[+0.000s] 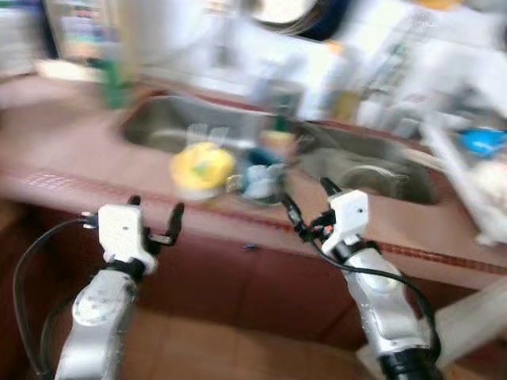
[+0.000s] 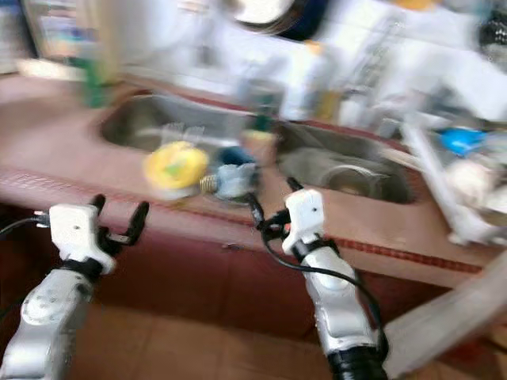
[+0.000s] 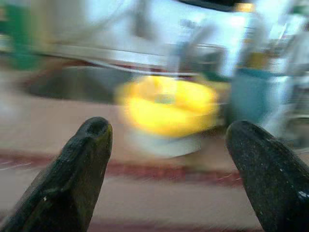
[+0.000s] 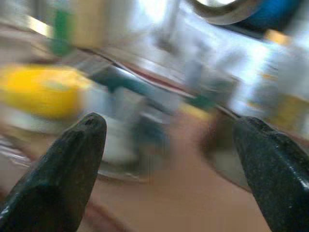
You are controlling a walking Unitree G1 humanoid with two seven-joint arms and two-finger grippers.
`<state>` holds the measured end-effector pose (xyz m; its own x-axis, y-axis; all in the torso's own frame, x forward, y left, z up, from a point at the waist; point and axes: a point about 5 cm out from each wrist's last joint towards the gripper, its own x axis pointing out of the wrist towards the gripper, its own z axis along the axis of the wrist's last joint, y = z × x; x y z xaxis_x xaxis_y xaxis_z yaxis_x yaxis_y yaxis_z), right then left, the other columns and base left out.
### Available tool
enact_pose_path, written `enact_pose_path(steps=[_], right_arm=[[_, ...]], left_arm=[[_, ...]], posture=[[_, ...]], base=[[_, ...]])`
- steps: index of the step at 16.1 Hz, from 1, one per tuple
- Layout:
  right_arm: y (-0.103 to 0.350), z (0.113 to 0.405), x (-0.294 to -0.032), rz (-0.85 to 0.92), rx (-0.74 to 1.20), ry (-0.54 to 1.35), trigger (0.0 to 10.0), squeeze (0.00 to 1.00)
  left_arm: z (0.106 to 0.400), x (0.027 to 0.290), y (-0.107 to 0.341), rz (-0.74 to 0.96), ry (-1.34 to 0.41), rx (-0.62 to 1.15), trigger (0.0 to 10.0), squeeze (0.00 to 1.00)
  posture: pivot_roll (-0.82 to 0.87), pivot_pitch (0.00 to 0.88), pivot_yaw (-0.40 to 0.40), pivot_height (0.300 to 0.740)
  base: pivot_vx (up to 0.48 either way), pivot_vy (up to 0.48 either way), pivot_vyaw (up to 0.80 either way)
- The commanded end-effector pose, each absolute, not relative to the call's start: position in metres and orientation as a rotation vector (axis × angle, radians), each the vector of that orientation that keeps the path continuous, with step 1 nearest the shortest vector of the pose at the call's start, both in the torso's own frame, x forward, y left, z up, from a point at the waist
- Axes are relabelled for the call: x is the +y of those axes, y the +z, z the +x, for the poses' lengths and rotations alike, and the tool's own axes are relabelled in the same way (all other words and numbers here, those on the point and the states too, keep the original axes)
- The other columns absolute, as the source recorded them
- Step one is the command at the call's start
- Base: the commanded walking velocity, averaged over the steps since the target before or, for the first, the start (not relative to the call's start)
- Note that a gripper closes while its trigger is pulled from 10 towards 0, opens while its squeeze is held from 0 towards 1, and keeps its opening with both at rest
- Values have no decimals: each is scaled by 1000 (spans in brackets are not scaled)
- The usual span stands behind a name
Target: Kitchen organization
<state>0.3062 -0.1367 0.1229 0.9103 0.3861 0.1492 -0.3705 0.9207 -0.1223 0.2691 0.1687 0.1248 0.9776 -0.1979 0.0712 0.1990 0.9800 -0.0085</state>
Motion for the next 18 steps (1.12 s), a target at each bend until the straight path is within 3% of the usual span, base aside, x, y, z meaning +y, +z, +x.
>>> enact_pose_path(steps=[1,4,9,18], right_arm=[[126,308,-137,-91,-183,383,10000,0],[127,308,-136,-90,-200,391,10000,0],[123,307,-134,-69,-183,425,10000,0],[134,324,-136,-111,-198,504,10000,0]], left_arm=[[269,170,128,-5,-207,-79,10000,0],[270,170,133,-95,-215,-116,10000,0],[270,172,139,-56,-213,-143,10000,0],[279,142,153,11,-383,-143,10000,0]], posture=[[57,0,-122,740],[56,0,-120,732],[55,0,-121,732],[45,0,-114,732]], base=[[341,0,-556],[107,0,-331],[0,0,0],[0,0,0]])
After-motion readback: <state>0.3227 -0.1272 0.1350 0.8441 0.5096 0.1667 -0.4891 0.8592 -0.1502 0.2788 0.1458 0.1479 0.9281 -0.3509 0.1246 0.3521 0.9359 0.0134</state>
